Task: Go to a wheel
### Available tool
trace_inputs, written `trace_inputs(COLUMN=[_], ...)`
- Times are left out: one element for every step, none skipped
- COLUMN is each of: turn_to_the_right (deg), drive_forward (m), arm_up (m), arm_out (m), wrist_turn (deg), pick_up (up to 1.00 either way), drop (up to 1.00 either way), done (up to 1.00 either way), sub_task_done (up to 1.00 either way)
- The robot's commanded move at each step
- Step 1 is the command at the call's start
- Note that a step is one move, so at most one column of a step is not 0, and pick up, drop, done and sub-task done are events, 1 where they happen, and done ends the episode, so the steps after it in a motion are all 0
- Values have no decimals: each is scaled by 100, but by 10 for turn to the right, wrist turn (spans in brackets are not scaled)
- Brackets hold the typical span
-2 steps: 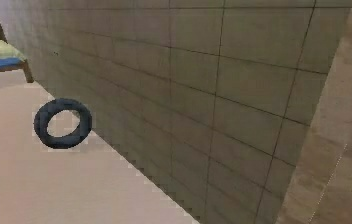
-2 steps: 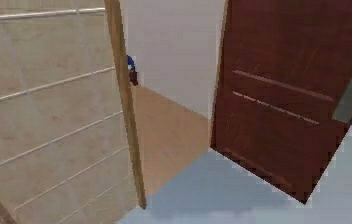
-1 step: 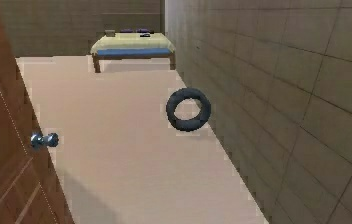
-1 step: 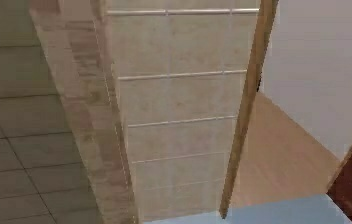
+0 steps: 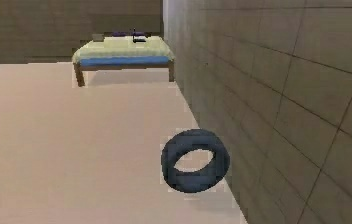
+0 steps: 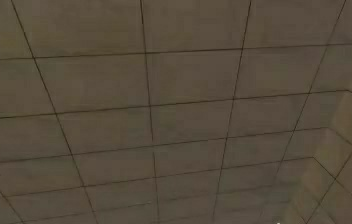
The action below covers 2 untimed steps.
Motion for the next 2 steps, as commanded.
trace_inputs(turn_to_the_right=[-300, 0], drive_forward=[0, 50], arm_up=[0, 0], arm_out=[0, 0], wrist_turn=[0, 0], pick_up=[0, 0], drop=[0, 0], done=[0, 0], sub_task_done=[0, 0])
